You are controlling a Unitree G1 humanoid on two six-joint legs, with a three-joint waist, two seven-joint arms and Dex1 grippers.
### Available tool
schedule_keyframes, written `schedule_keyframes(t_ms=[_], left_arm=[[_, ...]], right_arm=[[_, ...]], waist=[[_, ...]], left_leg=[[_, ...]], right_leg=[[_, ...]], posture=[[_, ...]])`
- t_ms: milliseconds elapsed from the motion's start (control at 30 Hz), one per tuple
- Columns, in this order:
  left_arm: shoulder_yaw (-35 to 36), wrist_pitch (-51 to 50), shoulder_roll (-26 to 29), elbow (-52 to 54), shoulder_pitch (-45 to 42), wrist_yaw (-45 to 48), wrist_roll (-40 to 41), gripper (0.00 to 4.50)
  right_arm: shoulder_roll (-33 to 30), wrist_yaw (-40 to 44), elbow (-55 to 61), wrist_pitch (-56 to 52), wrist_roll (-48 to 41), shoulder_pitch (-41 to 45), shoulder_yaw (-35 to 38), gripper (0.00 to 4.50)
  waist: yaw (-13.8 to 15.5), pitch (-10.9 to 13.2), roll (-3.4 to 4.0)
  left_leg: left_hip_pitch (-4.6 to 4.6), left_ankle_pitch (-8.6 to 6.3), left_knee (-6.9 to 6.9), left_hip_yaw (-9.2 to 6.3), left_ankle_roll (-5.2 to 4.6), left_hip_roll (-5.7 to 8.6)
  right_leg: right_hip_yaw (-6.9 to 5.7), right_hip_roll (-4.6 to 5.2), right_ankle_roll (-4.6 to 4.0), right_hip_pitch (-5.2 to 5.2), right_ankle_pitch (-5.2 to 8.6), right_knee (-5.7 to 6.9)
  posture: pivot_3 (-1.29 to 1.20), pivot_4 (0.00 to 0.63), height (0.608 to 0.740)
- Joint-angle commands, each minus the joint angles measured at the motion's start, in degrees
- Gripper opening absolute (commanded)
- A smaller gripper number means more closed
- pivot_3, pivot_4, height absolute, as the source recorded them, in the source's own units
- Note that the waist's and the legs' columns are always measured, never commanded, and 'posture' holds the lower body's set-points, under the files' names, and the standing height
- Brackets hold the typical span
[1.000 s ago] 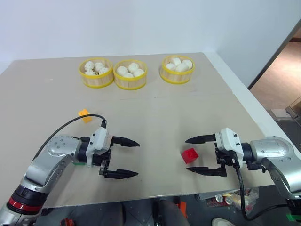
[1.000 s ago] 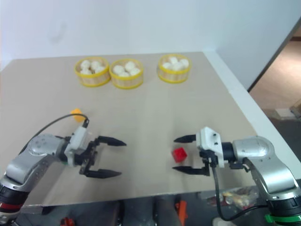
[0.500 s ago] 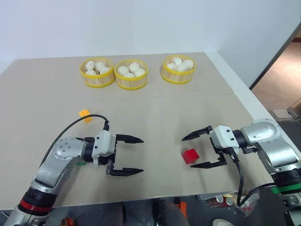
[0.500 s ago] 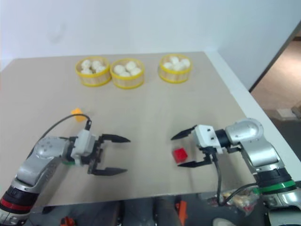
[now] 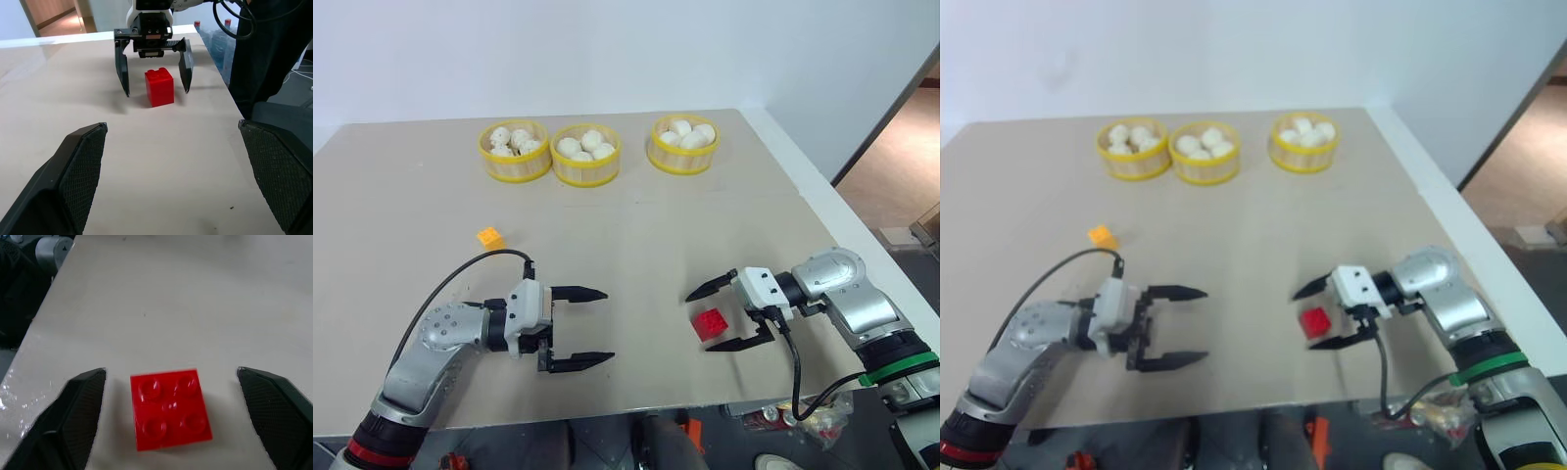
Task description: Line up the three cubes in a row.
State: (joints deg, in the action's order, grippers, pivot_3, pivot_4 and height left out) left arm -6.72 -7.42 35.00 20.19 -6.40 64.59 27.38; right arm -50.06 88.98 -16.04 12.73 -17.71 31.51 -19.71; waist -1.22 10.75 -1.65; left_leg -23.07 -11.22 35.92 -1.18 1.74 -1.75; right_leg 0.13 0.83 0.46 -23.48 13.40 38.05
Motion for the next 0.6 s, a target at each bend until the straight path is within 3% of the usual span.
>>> schedule_keyframes(t_ms=[33,200,400,500,600], left_arm=[[1.32,2.36,0.38,1.41,1.01,-0.07,-0.62,4.50],[1.60,5.94,0.48,-1.35,2.22,1.16,-1.55,4.50],[1.59,8.01,0.25,-3.40,2.38,1.96,-1.97,4.50],[2.25,7.76,0.33,-3.89,2.78,1.03,-2.12,4.50],[2.96,7.53,0.19,-4.22,3.02,-0.06,-2.07,4.50]], right_arm=[[-0.19,3.52,-0.92,2.69,-0.72,1.36,0.16,3.00],[-0.01,3.52,-1.66,3.14,-0.98,1.59,-0.14,1.31],[0.34,3.21,0.99,-1.90,-1.84,0.96,1.70,1.27],[1.24,-0.69,5.66,-13.39,-2.75,2.63,1.70,1.27],[5.98,-8.26,7.07,-24.97,-2.75,6.04,2.27,1.27]], waist=[[0.01,0.00,0.00],[0.01,0.00,0.00],[0.02,0.00,0.00],[-0.02,0.00,0.00],[-0.17,0.00,0.00]], left_leg=[[0.00,0.00,0.00,-0.01,0.00,0.00],[0.02,0.00,0.01,0.01,0.00,-0.01],[0.03,0.00,0.03,0.01,0.00,-0.01],[0.02,0.00,0.02,0.02,0.00,-0.02],[0.05,0.00,0.03,0.03,0.00,-0.11]], right_leg=[[-0.01,0.00,0.00,0.00,0.00,0.00],[0.00,0.00,-0.03,0.01,-0.02,0.01],[0.01,0.00,-0.06,0.02,-0.02,0.01],[0.03,0.00,-0.03,0.01,-0.03,0.02],[0.05,-0.09,-0.09,-0.01,-0.08,0.04]], posture=[[0.00,0.150,0.740],[0.00,0.150,0.740],[0.00,0.150,0.740],[0.00,0.150,0.740],[0.00,0.150,0.740]])
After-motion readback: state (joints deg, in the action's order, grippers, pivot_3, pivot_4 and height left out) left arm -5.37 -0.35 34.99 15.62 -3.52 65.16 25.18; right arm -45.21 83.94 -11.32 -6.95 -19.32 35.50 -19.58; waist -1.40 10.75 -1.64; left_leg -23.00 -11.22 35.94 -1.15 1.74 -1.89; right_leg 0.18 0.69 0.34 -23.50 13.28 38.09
